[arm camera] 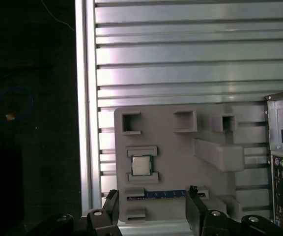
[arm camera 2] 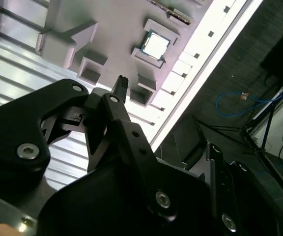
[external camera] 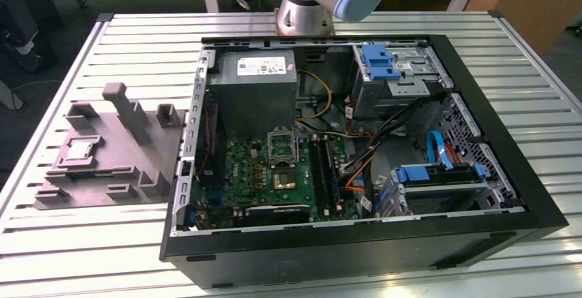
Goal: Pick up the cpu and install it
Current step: 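Pick up the cpu and move it towards the insertion slot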
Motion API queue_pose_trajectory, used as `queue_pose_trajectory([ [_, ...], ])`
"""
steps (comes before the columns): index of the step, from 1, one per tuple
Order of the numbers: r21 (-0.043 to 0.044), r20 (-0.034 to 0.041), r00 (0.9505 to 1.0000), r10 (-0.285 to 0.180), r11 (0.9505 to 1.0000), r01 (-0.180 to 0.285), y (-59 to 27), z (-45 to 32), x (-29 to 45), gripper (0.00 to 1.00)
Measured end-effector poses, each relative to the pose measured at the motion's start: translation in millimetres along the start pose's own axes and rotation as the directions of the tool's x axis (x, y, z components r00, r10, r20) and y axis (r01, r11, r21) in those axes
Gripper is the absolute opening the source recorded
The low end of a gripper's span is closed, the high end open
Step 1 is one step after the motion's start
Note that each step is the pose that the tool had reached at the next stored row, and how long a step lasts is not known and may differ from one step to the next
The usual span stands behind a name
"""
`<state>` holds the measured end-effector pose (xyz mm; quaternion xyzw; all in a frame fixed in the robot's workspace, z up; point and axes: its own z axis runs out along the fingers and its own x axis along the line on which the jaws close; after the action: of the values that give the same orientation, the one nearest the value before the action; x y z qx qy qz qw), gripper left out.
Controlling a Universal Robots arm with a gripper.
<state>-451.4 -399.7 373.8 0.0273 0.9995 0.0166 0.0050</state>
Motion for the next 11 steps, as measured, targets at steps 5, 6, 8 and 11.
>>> queue_pose_trajectory([
  [5,0.0001,-0.0075,0.9992,-0.038,0.9993,0.038,-0.2,4.4,0.0,0.65],
  [6,0.0,-0.0075,0.9992,-0.039,0.9993,0.039,-0.2,4.5,0.0,0.65],
  [8,0.0,-0.0074,0.9992,-0.039,0.9993,0.039,-0.2,4.6,0.0,0.65],
  [11,-0.0001,-0.0074,0.9992,-0.039,0.9993,0.039,-0.2,5.0,0.0,0.65],
])
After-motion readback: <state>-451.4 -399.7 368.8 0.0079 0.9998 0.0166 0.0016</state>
